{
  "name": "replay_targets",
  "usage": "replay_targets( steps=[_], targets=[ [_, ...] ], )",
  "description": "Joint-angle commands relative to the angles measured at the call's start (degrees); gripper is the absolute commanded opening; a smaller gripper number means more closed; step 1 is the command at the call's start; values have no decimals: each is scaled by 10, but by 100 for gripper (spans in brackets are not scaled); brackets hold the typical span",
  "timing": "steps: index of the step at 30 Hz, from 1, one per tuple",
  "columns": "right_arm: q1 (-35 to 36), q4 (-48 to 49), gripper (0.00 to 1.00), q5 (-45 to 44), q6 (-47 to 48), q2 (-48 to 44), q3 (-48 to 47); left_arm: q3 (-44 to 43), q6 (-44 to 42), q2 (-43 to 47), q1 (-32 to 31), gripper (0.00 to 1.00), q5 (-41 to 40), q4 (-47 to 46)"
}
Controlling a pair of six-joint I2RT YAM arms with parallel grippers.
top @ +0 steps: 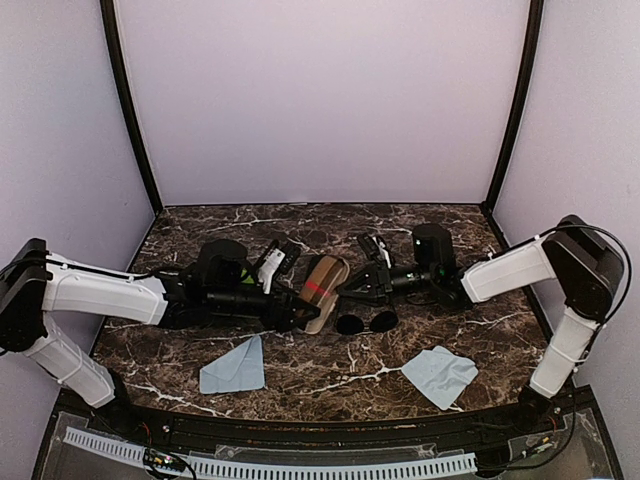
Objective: Organize the sunglasses
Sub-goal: Open the sunglasses case.
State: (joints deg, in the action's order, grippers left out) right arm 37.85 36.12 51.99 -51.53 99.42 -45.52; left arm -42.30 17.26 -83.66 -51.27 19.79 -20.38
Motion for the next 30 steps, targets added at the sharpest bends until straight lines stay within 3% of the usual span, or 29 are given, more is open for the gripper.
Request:
replay_targets(
  steps=[1,9,17,26,30],
  targets=[
    [-19,53,29,-199,-51,1,20,-35,-25,11,-59,0,170,-108],
    [-9,51,18,-241,-33,-9,35,-26,-7,8,-59,0,153,-134],
    [-11,26,0,-258,30,-11,40,-2,27,35,-50,0,160,-187],
    [-35,152,0,-176,64,11,74,44,134,44,-14,0,241,-339],
    [-41,191,0,-139,57,20,76,51,153,39,-9,0,253,-358]
  ],
)
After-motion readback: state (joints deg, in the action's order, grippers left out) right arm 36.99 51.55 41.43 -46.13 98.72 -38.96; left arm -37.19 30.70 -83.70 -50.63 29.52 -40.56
